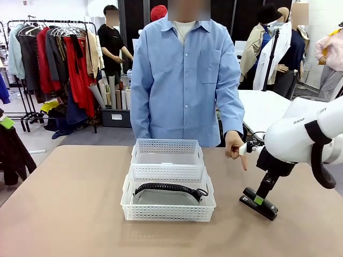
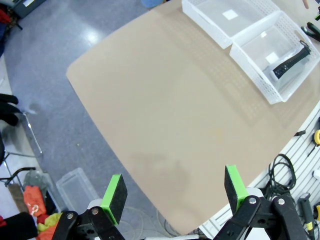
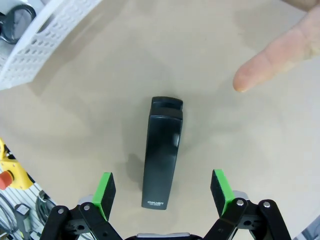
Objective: Distribute items into two baskets.
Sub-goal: Pick up the Stapler that the person points to.
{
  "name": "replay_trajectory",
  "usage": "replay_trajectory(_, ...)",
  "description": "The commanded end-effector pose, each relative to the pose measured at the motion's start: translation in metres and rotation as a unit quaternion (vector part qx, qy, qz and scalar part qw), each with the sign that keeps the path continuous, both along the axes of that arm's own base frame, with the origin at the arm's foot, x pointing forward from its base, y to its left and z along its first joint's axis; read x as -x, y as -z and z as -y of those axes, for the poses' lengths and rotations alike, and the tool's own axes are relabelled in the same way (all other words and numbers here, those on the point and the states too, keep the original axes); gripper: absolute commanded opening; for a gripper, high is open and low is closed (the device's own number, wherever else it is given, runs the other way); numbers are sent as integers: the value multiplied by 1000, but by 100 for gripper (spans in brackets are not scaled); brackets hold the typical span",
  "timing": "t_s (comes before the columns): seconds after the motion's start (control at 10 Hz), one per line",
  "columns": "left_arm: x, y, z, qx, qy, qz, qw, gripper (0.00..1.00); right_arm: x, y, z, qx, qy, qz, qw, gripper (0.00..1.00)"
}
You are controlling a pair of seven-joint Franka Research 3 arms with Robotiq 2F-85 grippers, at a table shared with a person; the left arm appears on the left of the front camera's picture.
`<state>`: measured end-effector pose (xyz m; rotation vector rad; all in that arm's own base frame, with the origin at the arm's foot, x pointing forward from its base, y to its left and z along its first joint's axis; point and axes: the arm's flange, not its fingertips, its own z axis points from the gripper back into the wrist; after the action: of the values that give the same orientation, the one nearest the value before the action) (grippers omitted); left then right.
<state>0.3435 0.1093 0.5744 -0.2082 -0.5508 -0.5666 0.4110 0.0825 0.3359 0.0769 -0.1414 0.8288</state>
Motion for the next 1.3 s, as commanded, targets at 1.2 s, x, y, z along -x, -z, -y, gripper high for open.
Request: replay_trajectory(1.2, 0, 1, -2, 0, 1, -3, 1000, 100, 39, 41, 1, 40, -28, 8, 999, 73)
